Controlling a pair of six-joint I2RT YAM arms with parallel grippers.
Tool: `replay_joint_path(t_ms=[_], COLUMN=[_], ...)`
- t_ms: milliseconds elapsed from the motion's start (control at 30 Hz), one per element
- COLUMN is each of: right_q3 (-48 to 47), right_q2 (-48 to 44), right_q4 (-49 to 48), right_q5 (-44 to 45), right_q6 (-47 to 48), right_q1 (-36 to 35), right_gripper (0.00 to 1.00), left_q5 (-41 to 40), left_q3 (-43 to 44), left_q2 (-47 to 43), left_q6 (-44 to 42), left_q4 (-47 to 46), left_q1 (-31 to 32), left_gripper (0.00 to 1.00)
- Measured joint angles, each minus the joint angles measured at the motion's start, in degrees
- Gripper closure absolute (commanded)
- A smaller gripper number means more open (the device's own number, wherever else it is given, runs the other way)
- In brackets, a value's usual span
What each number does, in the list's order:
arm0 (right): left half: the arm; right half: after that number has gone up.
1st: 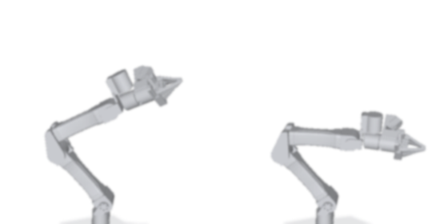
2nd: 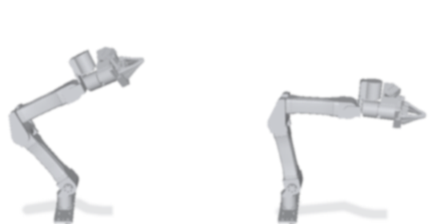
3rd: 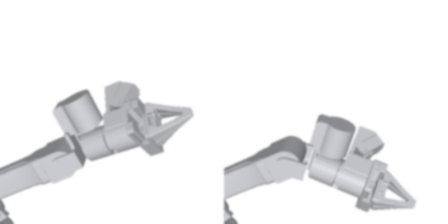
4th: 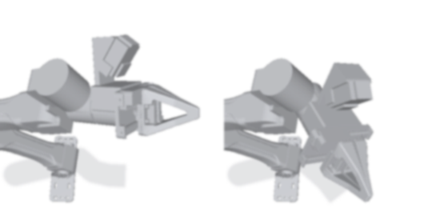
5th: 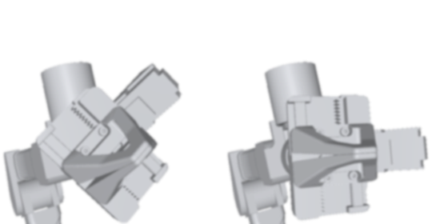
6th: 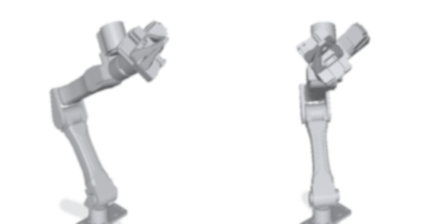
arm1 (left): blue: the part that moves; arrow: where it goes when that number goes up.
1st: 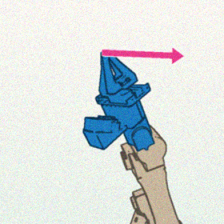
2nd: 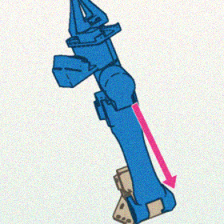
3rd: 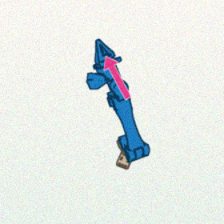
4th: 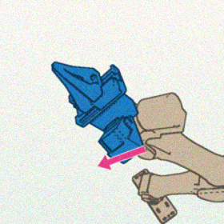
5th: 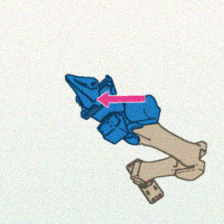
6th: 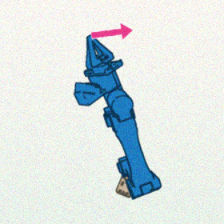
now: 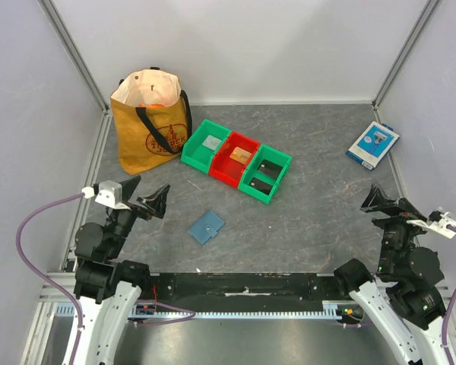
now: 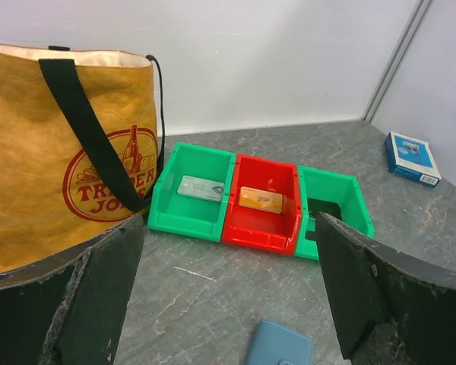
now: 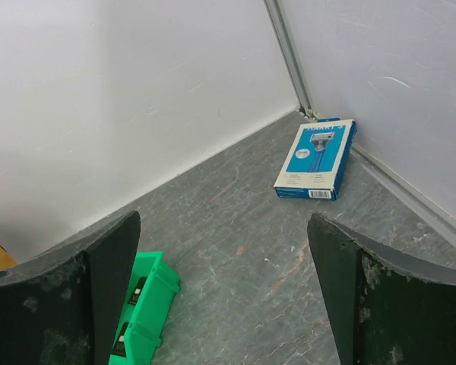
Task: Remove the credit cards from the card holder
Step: Open the card holder at the center of the board.
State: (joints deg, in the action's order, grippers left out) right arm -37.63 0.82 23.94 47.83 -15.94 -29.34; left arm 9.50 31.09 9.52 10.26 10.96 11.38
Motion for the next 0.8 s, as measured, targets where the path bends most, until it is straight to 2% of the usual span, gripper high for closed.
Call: replay_joint_path(t_ms=[167,400,800], right_q3=[-0.37,-1.77,-3.56], right_q2=[0.02,1.33,18.82], right_q4=[0.72,0.74,3.63], right_q5=[-3.74,-12.48,-22.67], right_q6=[0.11,0.61,-1.33], right_q1=[0.0,0.0,0.0], right_gripper=[0.02,0.02,0.02], left_q5=[-0.85,-0.83,4.72], left_q3=[0.2,4.44,6.49], left_q2=[2.75,14.99,41.44], left_q6=[2.49,6.69,12.28], left_q4=[0.37,6.27,14.67], left_q1=[0.0,0.0,0.52], left_gripper=[0.01,0.01,0.01])
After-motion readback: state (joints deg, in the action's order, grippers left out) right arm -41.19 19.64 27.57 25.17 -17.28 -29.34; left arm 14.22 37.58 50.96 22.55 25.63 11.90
